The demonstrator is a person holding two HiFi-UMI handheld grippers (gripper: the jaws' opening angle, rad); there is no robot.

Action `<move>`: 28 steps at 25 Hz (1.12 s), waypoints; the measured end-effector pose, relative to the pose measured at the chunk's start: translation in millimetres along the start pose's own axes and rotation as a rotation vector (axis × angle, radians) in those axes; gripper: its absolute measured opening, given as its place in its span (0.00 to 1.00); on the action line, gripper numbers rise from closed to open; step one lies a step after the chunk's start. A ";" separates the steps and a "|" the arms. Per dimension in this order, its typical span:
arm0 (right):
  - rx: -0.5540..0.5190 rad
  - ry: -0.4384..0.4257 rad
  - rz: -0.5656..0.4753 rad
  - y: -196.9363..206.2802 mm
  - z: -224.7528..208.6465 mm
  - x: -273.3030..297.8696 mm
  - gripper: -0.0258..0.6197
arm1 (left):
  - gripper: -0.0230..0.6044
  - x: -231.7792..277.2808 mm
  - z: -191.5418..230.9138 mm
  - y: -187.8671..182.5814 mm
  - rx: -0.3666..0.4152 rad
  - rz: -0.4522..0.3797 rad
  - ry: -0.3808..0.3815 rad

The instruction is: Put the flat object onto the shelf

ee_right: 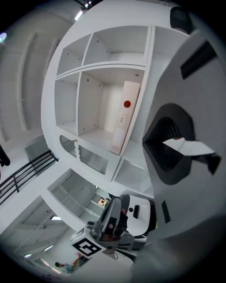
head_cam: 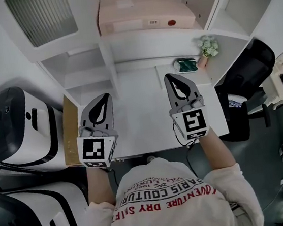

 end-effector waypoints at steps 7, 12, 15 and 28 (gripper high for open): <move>0.102 -0.013 -0.021 11.3 -7.8 -6.5 0.08 | 0.06 5.7 7.0 -5.4 0.013 -0.023 -0.030; 0.154 -0.024 -0.008 23.1 -10.6 -5.6 0.08 | 0.06 11.3 4.5 -2.0 0.016 -0.006 -0.014; 0.131 -0.041 0.010 27.3 -7.9 -4.7 0.08 | 0.06 14.5 2.7 -0.4 0.012 0.000 -0.005; 0.114 -0.043 -0.018 28.8 -0.4 2.2 0.08 | 0.06 24.8 -0.4 10.8 -0.015 0.024 0.022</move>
Point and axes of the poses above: the fingertips, and each gripper's own axes: x forward along the fingers, z to its left, y out of its underside, the point moved 2 cm from there along -x, backward along the fingers, and after that the axes turned 9 degrees about y, right-handed, at the moved point
